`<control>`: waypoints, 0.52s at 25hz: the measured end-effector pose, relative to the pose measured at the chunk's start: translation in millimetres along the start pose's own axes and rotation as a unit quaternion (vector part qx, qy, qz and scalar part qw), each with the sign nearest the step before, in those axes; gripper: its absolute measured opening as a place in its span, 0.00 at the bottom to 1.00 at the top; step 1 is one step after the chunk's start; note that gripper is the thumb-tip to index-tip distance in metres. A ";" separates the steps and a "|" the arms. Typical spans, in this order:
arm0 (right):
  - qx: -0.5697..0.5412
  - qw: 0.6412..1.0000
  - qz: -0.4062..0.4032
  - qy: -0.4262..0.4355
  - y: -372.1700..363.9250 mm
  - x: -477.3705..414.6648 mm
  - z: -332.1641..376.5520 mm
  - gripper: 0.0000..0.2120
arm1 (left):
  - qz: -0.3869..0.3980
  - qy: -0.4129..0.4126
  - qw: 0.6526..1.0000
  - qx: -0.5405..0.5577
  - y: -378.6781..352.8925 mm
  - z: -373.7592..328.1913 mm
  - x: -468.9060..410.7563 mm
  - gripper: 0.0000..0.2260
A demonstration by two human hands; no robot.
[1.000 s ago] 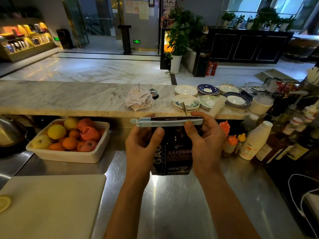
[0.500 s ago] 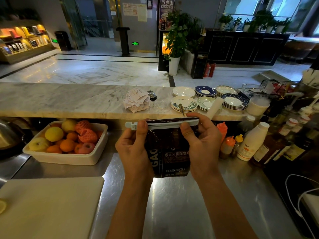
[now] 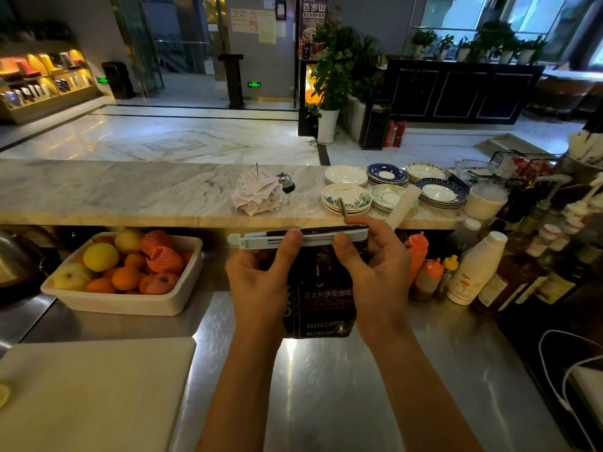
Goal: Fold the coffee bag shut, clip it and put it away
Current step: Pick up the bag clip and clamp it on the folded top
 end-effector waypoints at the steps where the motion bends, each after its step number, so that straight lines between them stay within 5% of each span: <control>1: 0.013 1.000 0.018 0.004 -1.9 -0.5 3.3 0.11 | -0.007 -0.003 1.000 0.004 1.3 -0.7 0.0 0.18; 5: 0.069 0.995 0.070 -0.005 -8.9 -3.7 7.9 0.16 | -0.015 -0.024 1.000 0.006 1.8 -3.0 1.5 0.19; 13: 0.034 0.999 0.007 0.010 0.1 -6.8 4.7 0.09 | 0.040 -0.020 0.998 -0.033 -7.5 -6.4 -0.2 0.15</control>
Point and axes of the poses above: each hand's wrist, its own x-axis away from the middle knuckle, its own y-axis out of the back of the hand, z = x × y, the point moved 8 cm from there along -x, towards the middle knuckle, and after that the axes turned 4 degrees about x, right-handed, at the moved point
